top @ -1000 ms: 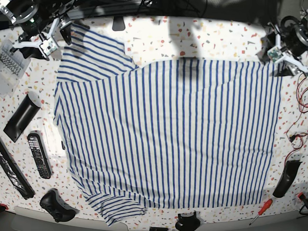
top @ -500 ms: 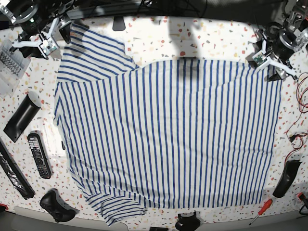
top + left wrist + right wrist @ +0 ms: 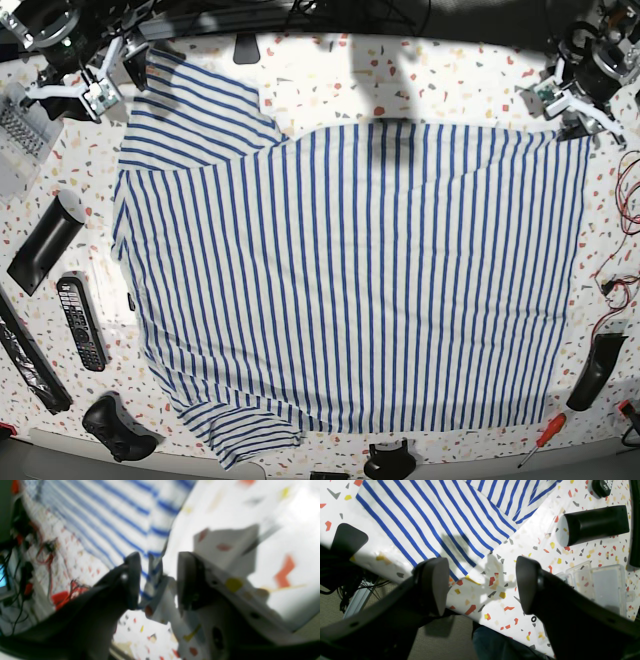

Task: Layout the t-shirt on the table in an organized manner, then fold the t-shirt properly
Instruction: 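Move both grippers down to the shirt's collar-side corners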

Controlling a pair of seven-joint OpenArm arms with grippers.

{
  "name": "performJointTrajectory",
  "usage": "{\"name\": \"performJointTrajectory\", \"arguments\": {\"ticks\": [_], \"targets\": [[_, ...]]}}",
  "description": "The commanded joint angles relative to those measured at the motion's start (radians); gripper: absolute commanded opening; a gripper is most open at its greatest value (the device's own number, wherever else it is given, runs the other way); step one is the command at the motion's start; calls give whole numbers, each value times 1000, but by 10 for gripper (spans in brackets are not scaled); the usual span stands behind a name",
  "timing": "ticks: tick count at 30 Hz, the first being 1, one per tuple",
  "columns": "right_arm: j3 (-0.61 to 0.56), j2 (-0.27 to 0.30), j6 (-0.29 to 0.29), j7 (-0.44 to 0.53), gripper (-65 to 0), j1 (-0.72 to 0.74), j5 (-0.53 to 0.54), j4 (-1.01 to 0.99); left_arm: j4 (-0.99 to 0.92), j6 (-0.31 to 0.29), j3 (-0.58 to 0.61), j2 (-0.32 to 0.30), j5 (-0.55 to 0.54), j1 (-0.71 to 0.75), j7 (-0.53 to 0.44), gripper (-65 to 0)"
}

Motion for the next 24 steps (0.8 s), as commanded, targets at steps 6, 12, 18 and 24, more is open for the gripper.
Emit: {"name": "performJointTrajectory", "arguments": {"ticks": [6, 12, 18, 24], "targets": [[6, 11, 88, 5, -246, -3, 2, 16, 3, -6, -3, -15, -2, 1, 35, -465], [0, 11, 152, 23, -246, -3, 3, 16, -61, -6, -3, -11, -22, -26, 0, -454], [-2, 11, 321, 105, -246, -3, 2, 16, -150, -6, -3, 42, -46, -54, 2, -454], [-2, 11, 374, 137, -246, -3, 2, 13, -150, -6, -3, 76, -47, -53, -2, -556]]}}
